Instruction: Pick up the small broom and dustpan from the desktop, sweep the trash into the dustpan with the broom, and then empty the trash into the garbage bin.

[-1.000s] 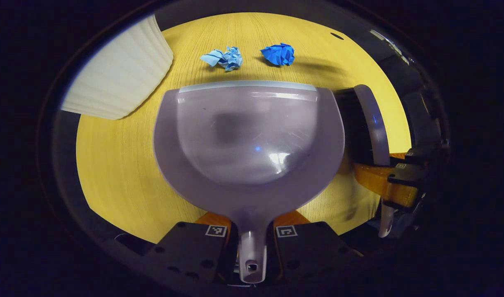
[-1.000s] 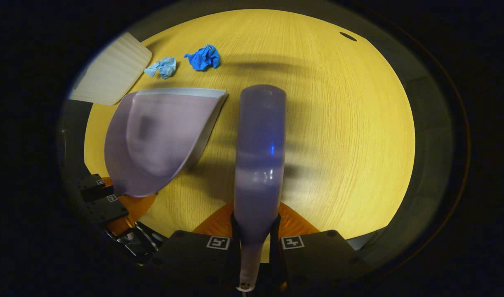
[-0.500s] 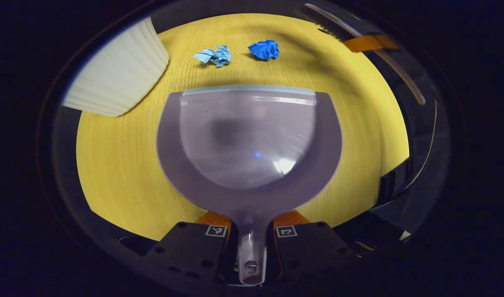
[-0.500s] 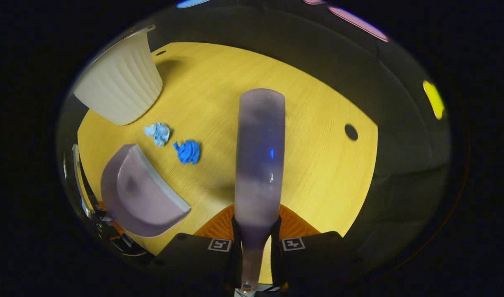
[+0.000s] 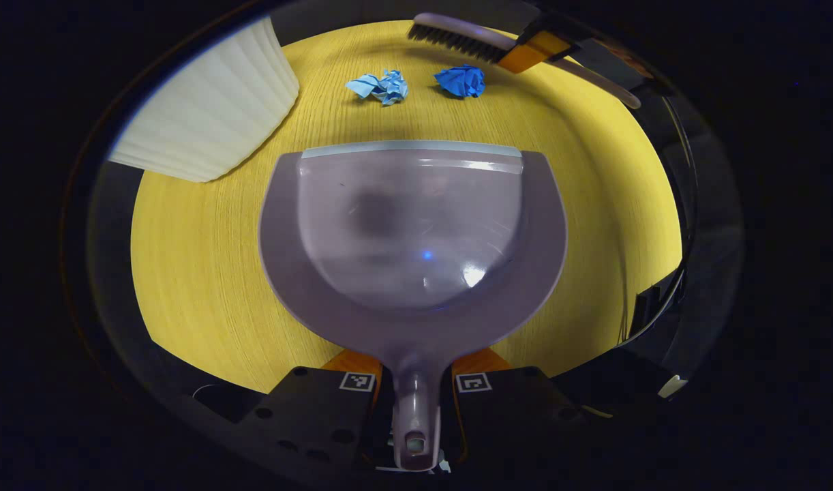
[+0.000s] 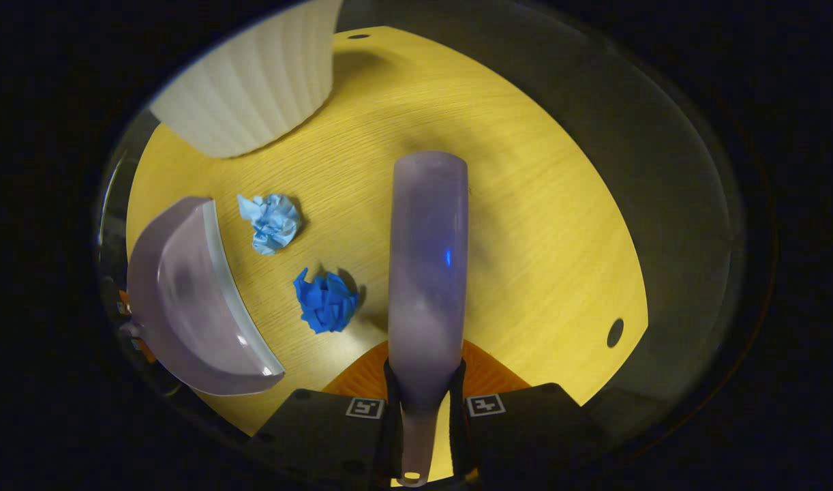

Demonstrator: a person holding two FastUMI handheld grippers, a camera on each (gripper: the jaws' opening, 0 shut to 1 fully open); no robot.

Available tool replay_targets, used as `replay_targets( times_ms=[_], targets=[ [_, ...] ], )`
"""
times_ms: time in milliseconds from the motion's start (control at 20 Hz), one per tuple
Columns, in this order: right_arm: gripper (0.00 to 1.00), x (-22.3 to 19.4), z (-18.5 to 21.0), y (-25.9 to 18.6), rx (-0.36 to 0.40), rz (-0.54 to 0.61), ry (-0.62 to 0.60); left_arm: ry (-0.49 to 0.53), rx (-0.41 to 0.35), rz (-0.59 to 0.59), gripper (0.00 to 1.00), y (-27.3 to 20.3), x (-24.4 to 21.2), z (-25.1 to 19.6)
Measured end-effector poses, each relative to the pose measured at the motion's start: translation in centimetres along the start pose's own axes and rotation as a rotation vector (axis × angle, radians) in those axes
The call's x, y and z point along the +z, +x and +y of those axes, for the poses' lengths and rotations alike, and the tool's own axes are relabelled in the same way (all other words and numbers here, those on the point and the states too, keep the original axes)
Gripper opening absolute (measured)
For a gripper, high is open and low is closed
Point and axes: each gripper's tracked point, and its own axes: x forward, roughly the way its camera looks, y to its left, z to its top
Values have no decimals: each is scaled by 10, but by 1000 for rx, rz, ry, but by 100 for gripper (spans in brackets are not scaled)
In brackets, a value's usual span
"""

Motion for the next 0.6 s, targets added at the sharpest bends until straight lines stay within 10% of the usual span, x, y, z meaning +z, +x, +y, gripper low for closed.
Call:
replay_targets(
  times_ms=[600],
  targets=[
    [29, -4, 54, 7, 196, 34, -297, 83, 23, 12, 27, 3, -3, 15]
  ],
)
